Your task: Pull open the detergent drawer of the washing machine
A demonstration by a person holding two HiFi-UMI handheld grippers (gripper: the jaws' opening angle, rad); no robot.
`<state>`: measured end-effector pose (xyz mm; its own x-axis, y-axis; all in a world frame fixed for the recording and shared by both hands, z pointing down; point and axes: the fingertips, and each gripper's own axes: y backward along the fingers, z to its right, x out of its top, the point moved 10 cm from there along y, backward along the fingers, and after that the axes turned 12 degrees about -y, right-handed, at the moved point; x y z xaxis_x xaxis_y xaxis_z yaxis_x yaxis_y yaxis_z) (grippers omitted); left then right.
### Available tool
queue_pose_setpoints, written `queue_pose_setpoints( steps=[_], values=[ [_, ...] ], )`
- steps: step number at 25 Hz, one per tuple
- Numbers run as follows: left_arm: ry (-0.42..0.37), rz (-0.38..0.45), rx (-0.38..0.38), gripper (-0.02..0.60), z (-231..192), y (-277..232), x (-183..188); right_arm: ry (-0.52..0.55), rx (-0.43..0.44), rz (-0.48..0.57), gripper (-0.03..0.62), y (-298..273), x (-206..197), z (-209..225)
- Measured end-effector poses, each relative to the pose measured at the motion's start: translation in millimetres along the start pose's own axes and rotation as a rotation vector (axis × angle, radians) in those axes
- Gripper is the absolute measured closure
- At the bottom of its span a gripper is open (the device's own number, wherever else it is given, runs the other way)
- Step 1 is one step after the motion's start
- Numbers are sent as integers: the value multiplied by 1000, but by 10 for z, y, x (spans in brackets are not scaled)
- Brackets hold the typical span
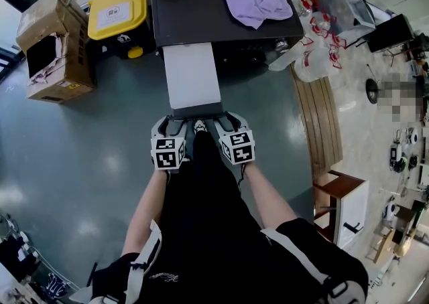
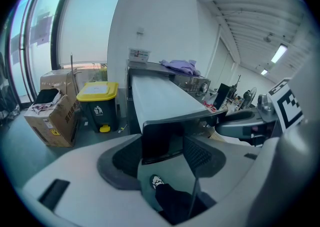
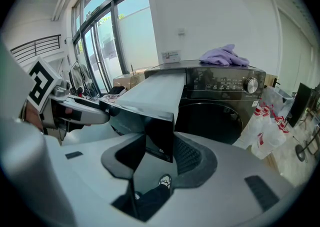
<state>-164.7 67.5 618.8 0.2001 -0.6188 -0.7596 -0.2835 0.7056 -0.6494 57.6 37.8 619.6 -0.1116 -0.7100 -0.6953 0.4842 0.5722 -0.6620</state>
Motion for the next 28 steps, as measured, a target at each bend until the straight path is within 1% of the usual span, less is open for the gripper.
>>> queue_pose_setpoints(
  steps=[3, 7, 9, 11, 13, 16, 19, 24, 28],
  values=[
    [2, 0, 2, 322, 5, -6, -15, -9, -12, -5, 419, -14, -21, -4],
    [56, 8, -10, 322, -10, -2, -63, -34, -30, -15, 418, -38, -58, 2],
    [70, 12, -16, 324, -23, 11, -70, -46, -27, -10, 416, -26, -63, 6],
    [62, 12, -13, 329, -37, 29, -65, -65, -28, -17, 408, -15, -80, 18],
    [35, 13, -5, 347, -38, 81, -60, -88, -39, -35, 370, 19, -129, 48],
    [2, 8, -24, 354, -13, 184, -103, -96, -63, -46, 378, 131, -221, 69],
    [7, -2, -54, 356, 20, 309, -200, -93, -78, -58, 387, 282, -306, 15],
    [43, -5, -101, 364, 94, 536, -343, -55, -83, -80, 401, 537, -389, -142],
    [115, 23, -135, 374, 180, 673, -350, -30, -89, -100, 424, 738, -402, -218]
  ],
)
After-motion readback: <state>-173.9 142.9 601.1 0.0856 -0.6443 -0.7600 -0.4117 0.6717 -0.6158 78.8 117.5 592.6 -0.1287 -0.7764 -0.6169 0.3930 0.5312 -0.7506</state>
